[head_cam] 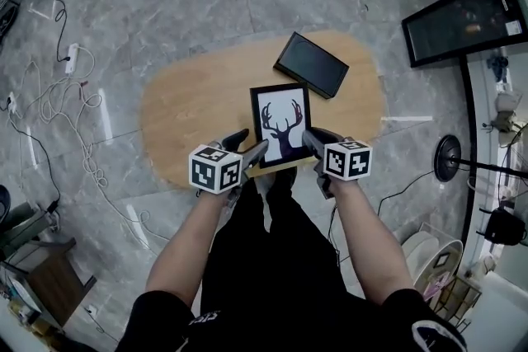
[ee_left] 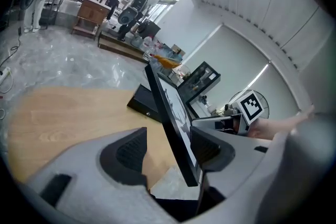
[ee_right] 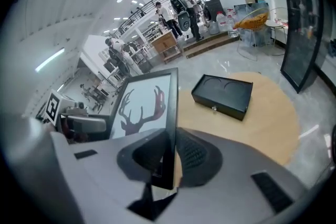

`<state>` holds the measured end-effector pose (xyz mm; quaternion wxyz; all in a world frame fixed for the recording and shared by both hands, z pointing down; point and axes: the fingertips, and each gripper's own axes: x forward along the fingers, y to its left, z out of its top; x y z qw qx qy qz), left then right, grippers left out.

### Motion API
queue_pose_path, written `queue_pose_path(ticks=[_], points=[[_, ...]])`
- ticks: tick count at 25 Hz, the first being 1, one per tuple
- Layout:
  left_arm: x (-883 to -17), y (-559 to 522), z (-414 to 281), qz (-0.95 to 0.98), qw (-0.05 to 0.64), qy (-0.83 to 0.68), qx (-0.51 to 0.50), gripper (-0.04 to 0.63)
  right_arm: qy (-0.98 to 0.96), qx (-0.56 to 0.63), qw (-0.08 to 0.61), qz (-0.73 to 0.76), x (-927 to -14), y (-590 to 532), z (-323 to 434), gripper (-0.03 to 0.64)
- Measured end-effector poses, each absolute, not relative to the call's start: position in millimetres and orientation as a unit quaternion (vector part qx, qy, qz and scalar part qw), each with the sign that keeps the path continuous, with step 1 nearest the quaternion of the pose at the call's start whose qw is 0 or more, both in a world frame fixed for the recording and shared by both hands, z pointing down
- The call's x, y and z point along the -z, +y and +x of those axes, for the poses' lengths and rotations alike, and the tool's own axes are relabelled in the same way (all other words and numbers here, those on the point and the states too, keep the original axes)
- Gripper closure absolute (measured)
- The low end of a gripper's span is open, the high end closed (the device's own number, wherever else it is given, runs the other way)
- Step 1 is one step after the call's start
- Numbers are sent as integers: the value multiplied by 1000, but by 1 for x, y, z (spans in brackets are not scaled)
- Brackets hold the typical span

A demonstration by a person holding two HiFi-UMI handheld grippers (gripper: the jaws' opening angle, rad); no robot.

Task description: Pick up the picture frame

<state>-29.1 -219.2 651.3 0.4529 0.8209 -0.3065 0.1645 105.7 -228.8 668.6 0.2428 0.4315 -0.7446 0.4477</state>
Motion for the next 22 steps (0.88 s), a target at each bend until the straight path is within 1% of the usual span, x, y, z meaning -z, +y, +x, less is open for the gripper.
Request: queue_pose_path(ticks=[6, 8, 13, 19, 22], points=[[-600, -220, -23, 843, 438, -283, -135, 343, -773, -420, 217, 422, -608, -233, 92, 546], [-582, -223, -22, 851, 432, -274, -120, 370, -780, -411, 211, 422, -590, -235, 88, 546], [-536, -221, -21, 871, 411, -256, -81, 479, -791, -392, 197, 426, -549, -234, 83, 546], [-478, -215, -27, 879, 415, -234, -18, 516, -812, -357, 175, 427, -495, -229, 75, 545], [-455, -208, -30, 888, 407, -216, -3, 526, -823, -324, 169, 435, -468, -224, 71, 545]])
